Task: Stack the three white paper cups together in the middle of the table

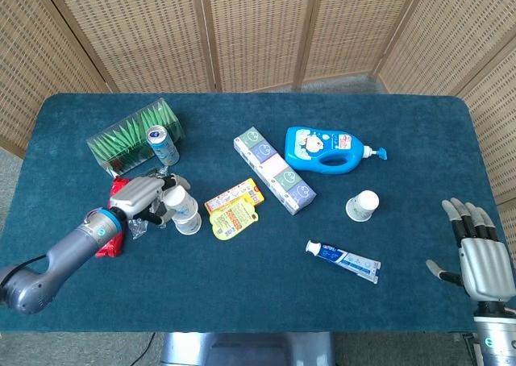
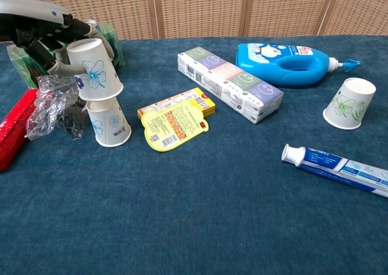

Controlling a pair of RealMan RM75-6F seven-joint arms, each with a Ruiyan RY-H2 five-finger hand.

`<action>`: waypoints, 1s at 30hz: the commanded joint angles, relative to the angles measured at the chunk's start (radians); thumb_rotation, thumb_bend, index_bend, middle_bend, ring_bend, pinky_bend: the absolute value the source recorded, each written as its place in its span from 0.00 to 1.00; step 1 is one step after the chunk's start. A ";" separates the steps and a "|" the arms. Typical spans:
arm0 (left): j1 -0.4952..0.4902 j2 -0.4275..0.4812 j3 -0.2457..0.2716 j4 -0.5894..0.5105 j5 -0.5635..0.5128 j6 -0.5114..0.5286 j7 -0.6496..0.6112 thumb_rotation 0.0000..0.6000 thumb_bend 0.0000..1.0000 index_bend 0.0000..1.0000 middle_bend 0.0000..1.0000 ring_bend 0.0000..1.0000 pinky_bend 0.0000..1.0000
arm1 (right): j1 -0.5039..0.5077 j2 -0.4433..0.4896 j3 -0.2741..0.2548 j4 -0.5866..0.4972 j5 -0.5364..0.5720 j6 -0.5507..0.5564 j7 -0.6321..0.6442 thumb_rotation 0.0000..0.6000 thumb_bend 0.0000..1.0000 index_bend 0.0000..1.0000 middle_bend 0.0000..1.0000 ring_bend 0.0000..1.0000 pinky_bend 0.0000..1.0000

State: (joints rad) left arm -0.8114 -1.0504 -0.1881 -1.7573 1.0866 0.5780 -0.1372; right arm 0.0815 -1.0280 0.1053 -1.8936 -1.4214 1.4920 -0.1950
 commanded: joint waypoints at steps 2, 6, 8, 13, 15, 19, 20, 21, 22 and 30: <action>0.000 -0.006 0.012 0.011 0.003 -0.006 -0.002 1.00 0.52 0.24 0.21 0.26 0.52 | -0.001 0.000 -0.001 0.000 -0.001 0.000 0.000 1.00 0.15 0.00 0.00 0.00 0.11; -0.004 -0.018 0.023 0.022 0.001 -0.015 -0.005 1.00 0.52 0.24 0.21 0.26 0.52 | -0.002 0.000 -0.002 -0.001 -0.002 0.002 0.001 1.00 0.15 0.00 0.00 0.00 0.11; -0.006 -0.024 0.026 0.028 0.000 -0.017 -0.007 1.00 0.52 0.24 0.21 0.26 0.52 | -0.003 0.001 -0.002 -0.002 -0.004 0.005 0.003 1.00 0.15 0.00 0.00 0.00 0.11; -0.014 -0.037 0.039 0.039 0.001 -0.025 -0.001 1.00 0.52 0.24 0.21 0.26 0.52 | -0.007 0.004 -0.003 -0.003 -0.006 0.009 0.009 1.00 0.15 0.00 0.00 0.00 0.11; -0.019 -0.042 0.050 0.043 0.001 -0.029 0.015 1.00 0.52 0.24 0.21 0.25 0.52 | -0.008 0.003 -0.005 -0.002 -0.008 0.009 0.012 1.00 0.15 0.00 0.00 0.00 0.11; -0.044 -0.037 0.081 0.044 -0.011 -0.076 0.049 1.00 0.52 0.15 0.12 0.10 0.38 | -0.009 0.005 -0.005 -0.002 -0.010 0.010 0.019 1.00 0.15 0.00 0.00 0.00 0.11; -0.052 -0.035 0.090 0.045 -0.017 -0.092 0.057 1.00 0.52 0.11 0.08 0.06 0.32 | -0.010 0.005 -0.005 -0.002 -0.011 0.011 0.020 1.00 0.15 0.00 0.00 0.00 0.11; -0.059 -0.034 0.096 0.046 -0.022 -0.101 0.065 1.00 0.52 0.06 0.04 0.02 0.25 | -0.011 0.005 -0.006 -0.001 -0.012 0.012 0.022 1.00 0.15 0.00 0.00 0.00 0.12; -0.065 -0.033 0.102 0.047 -0.027 -0.107 0.073 1.00 0.52 0.03 0.01 0.00 0.18 | -0.011 0.006 -0.006 -0.001 -0.013 0.013 0.024 1.00 0.15 0.00 0.00 0.00 0.12; -0.068 -0.055 0.118 0.025 -0.073 0.004 0.158 1.00 0.52 0.00 0.00 0.00 0.05 | -0.014 0.010 -0.007 0.001 -0.016 0.014 0.035 1.00 0.15 0.00 0.00 0.00 0.12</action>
State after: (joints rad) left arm -0.8803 -1.0974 -0.0729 -1.7229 1.0281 0.5561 0.0019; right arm 0.0678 -1.0182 0.0984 -1.8925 -1.4369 1.5058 -0.1598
